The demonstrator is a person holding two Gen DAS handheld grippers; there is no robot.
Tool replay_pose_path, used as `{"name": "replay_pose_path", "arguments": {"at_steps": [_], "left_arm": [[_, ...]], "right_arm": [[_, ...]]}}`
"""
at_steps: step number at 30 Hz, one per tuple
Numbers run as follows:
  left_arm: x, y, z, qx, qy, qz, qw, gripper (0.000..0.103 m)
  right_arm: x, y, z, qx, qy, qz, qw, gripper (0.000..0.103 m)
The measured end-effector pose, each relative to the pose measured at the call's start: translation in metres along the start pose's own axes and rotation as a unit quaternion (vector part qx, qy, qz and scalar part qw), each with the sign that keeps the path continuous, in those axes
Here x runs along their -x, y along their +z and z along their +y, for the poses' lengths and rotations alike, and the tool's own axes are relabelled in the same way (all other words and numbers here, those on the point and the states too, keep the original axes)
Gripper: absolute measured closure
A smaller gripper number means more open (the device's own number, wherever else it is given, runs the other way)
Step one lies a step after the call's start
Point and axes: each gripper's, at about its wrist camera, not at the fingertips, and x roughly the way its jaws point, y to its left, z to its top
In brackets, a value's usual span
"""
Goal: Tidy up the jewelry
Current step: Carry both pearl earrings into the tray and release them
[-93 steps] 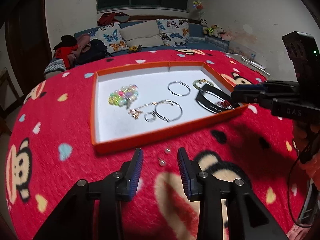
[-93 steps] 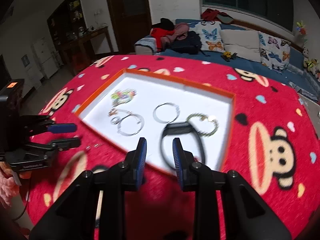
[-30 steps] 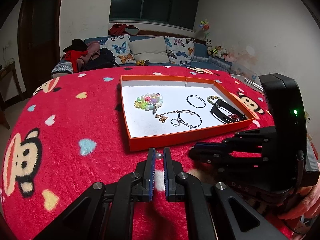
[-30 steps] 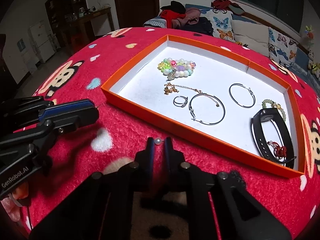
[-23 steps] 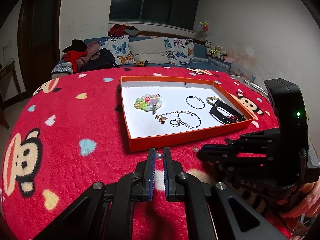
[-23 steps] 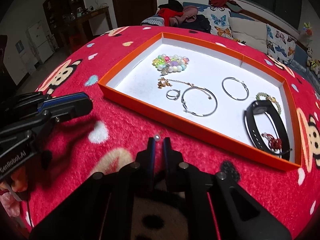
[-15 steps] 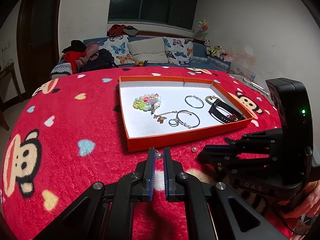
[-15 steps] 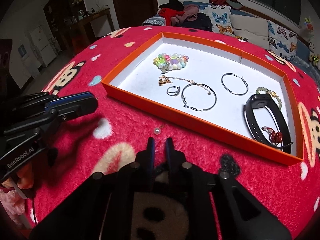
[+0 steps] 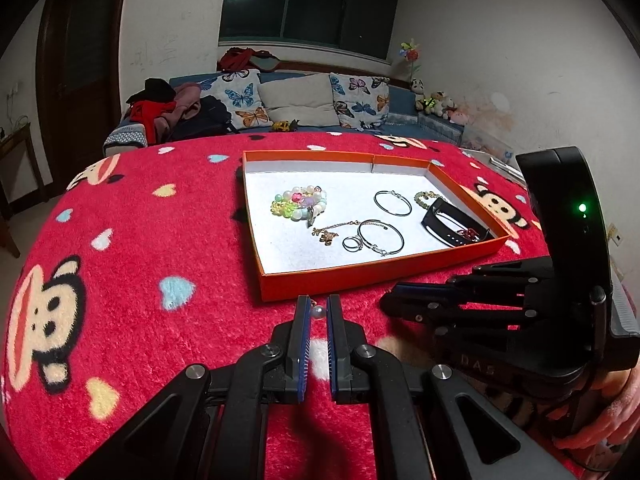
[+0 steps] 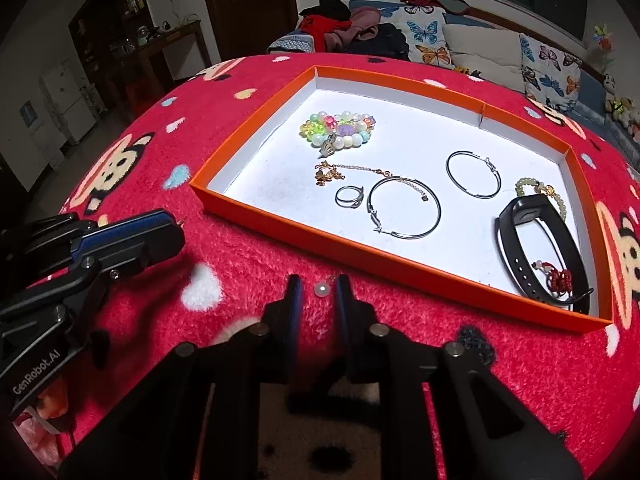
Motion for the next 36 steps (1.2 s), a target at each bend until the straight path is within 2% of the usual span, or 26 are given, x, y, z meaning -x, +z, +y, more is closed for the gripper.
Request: {"name": "replay_pose_path", "arguments": {"at_steps": [10,18,23,27,36], "left_arm": [[0.002,0.007,-0.002,0.003,-0.004,-0.006,1.0,0.096],[-0.002,0.034,-0.01,-0.005,-0.008,-0.021,0.9997,0.096],[-0.019,0.052,-0.014,-0.014,-0.002,-0.018,0.9997,0.096],[-0.044,0.061,-0.009,-0.01,0.006,0.003,0.9999,0.096],[-0.077,0.058,0.006,0.007,0.007,0.035,0.9993,0.095]], "right_arm": [[0.024,-0.006,-0.012,0.01,0.033,-0.013,0.999,0.095],[0.056,0.003,-0.042,-0.009,0.05,-0.048,0.998,0.095],[0.044,0.015,-0.065,-0.029,0.045,-0.05,0.997,0.095],[0.022,0.021,-0.079,-0.036,0.042,-0.037,0.998,0.095],[0.001,0.025,-0.09,-0.043,0.048,-0.021,0.998,0.094]]}}
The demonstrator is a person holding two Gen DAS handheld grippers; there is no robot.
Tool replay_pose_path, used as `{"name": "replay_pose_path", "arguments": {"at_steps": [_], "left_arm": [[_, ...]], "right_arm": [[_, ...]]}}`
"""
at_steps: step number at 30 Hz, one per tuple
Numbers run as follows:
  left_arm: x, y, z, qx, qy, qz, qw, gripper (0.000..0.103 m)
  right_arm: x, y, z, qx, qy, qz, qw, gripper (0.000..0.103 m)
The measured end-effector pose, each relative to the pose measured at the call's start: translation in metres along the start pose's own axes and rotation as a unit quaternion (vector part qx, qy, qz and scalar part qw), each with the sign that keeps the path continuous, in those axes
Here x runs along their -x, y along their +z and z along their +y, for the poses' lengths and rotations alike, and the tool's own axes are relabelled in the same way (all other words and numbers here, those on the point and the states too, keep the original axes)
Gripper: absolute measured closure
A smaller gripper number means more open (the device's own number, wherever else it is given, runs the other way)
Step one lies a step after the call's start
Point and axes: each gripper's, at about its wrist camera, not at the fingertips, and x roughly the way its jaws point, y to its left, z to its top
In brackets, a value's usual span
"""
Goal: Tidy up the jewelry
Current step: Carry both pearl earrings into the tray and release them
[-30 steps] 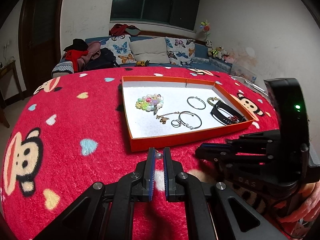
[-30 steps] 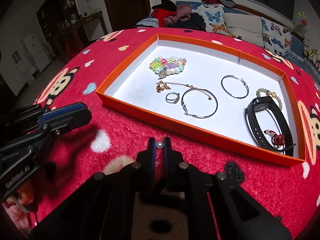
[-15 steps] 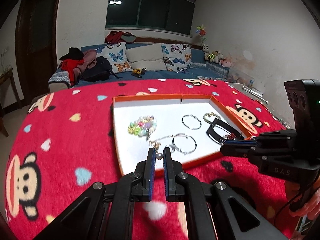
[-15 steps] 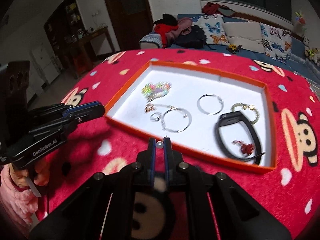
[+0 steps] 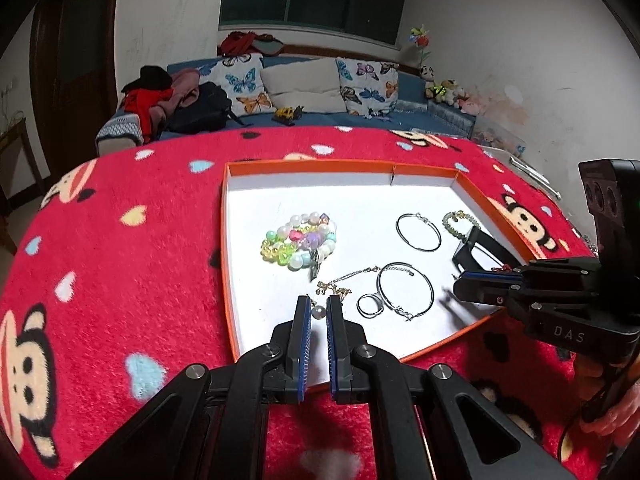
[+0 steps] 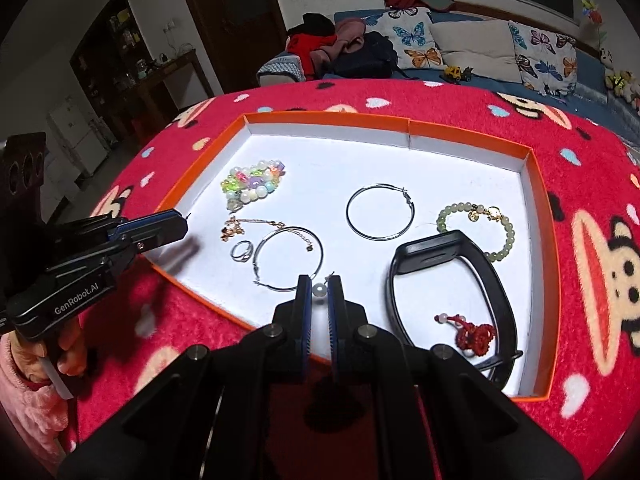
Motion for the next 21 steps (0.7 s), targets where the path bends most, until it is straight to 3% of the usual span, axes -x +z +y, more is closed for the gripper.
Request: {"name": "replay_pose_path", "arguments": {"at_steps": [9,12,15,17,19,21], "left_arm": [[-0.008,0.0,0.0,0.003,0.008,0.013,0.9999,0.094],[-0.006,0.001,0.0,0.005,0.008,0.013,0.9999,0.093],[-0.005,0.001,0.0,0.003,0.011,0.015,0.9998,0.091],[-0.003,0.001,0.0,0.004,0.013,0.016,0.9998,0.083],[0.003,0.002,-0.001,0.004,0.02,0.008,0.9998,0.056],[0.011,0.002,-0.002,0.002,0.024,-0.01,0.9996,0.049]], "right_arm": [[0.001,0.0,-0.004,-0.004,-0.002,-0.001,1.0,0.09],[0.005,-0.002,-0.006,-0.005,-0.006,-0.003,1.0,0.083],[0.01,-0.004,-0.008,-0.007,-0.008,-0.007,1.0,0.082],[0.013,-0.005,-0.009,-0.007,-0.009,-0.008,1.0,0.08],[0.016,-0.006,-0.009,-0.007,-0.011,-0.01,1.0,0.077],[0.019,-0.008,-0.009,-0.008,-0.013,-0.012,1.0,0.075]]}}
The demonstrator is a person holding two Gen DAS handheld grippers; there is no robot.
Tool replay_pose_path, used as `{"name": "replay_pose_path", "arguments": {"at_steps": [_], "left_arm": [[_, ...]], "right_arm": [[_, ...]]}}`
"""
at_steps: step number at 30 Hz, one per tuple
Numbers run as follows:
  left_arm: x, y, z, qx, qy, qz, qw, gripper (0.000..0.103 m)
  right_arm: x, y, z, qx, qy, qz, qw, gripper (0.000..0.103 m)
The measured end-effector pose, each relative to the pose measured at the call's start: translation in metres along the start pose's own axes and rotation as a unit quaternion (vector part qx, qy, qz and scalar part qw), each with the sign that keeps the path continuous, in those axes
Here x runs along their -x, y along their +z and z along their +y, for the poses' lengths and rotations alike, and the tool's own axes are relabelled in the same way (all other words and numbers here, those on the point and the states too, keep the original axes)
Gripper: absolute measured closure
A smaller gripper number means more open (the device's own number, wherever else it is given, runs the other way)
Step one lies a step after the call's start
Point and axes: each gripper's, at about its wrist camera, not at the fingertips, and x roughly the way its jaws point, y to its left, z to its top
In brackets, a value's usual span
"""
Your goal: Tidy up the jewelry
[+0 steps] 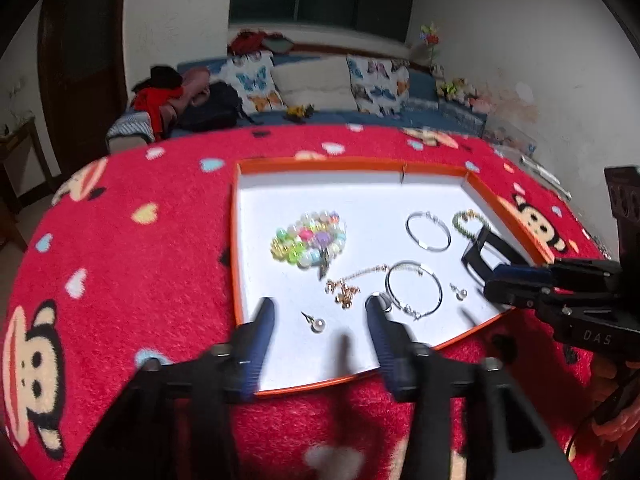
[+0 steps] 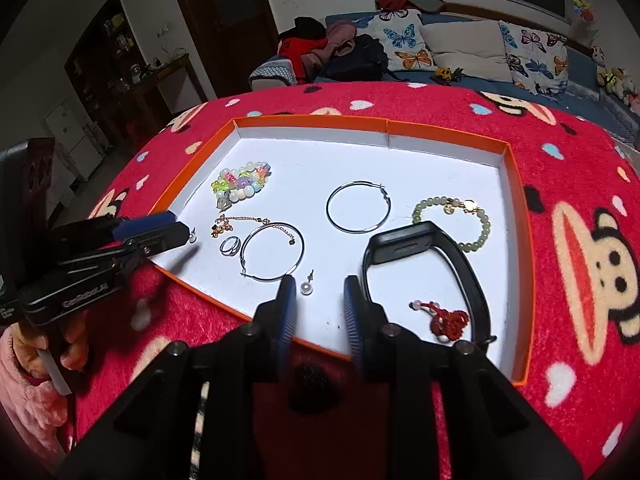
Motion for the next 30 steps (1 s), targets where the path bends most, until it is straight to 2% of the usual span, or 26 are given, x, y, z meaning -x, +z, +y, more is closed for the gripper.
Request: {"name": "replay_pose_path", "arguments": {"at_steps": [7,9,13,17,21,24,30], "left_arm": [[0.025,-0.002,-0.006,0.0,0.001,-0.022,0.9998,0.05],[0.033,-0.004,-0.01,-0.001,0.002,-0.025,0.9997,0.049],[0.05,-0.01,-0.019,0.0,0.009,-0.033,0.9994,0.036],[0.064,-0.018,-0.026,0.009,0.009,-0.04,0.9991,0.032],[0.076,-0.024,-0.032,0.017,-0.01,-0.041,0.999,0.031],[0.088,-0.03,-0.039,0.015,0.0,-0.047,0.9988,0.012],[0.11,-0.037,-0.05,0.016,0.009,-0.058,0.9981,0.003]], "right_arm": [[0.011,-0.007,0.002,-0.003,0.002,-0.005,1.0,0.069],[0.015,-0.009,0.004,-0.001,0.001,-0.007,1.0,0.059],[0.025,-0.016,0.012,0.011,-0.012,-0.015,1.0,0.057],[0.033,-0.022,0.017,0.015,-0.017,-0.017,1.0,0.053],[0.041,-0.029,0.023,0.016,-0.016,-0.019,1.0,0.049],[0.047,-0.034,0.027,0.022,-0.022,-0.023,0.999,0.048],[0.058,-0.042,0.031,0.023,-0.022,-0.027,0.999,0.047]]}}
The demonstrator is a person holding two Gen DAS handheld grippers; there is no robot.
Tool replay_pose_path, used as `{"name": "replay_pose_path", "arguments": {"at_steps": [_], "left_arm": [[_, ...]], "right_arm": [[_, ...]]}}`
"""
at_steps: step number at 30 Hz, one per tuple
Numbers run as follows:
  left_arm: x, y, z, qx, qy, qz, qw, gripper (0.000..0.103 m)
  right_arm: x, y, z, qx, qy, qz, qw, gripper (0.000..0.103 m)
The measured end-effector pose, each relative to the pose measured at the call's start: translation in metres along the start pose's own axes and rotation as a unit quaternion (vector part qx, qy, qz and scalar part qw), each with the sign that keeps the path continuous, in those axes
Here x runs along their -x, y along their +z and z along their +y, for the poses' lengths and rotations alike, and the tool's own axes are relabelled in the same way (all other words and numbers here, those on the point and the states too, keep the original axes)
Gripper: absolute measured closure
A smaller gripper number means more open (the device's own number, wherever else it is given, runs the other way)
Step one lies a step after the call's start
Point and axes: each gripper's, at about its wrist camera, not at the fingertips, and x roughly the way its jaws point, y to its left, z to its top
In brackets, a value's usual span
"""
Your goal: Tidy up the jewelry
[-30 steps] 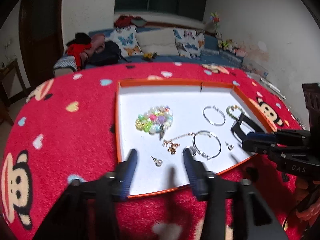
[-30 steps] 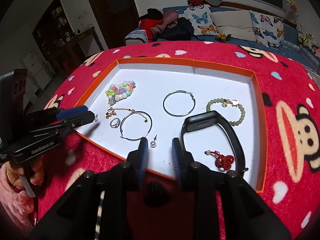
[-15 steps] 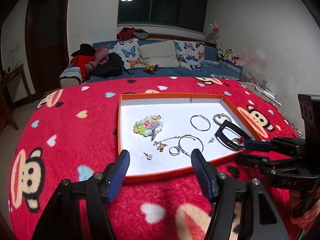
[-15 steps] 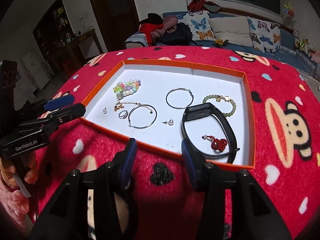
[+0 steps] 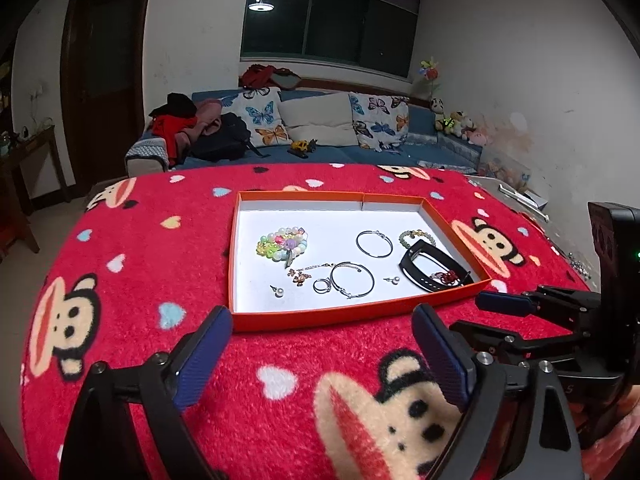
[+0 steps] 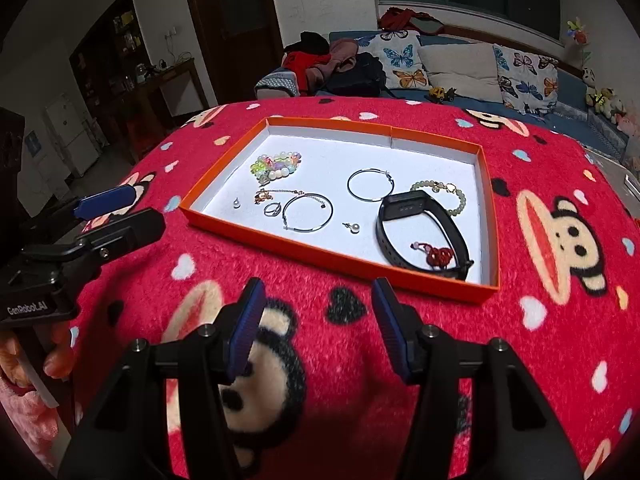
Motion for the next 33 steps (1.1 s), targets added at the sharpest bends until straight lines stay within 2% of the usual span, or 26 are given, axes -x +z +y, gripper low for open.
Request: {"name": "replay_pose_path", "arguments": {"at_steps": [6,18,29,33], "left_arm": [[0.021,-0.006,-0.015,-0.017,0.015,-0.011,0.9997,0.001],[0.046,-0.013,-0.021,-0.002,0.028,-0.026,0.9993,0.0],[0.038,-0.021,-0.022,0.009,0.032,-0.02,0.9993,0.0],[0.028,-0.027,-0.023,0.004,0.04,-0.019,0.999,0.0]], "right_arm": [[0.014,-0.009,0.002,-0.001,-0.001,-0.008,1.0,0.042],[0.034,-0.018,0.002,0.001,-0.005,-0.025,1.0,0.036],[0.038,-0.023,-0.003,-0.006,-0.009,-0.046,0.999,0.033],[0.035,-0.027,-0.005,-0.003,-0.03,-0.066,0.997,0.029]]}}
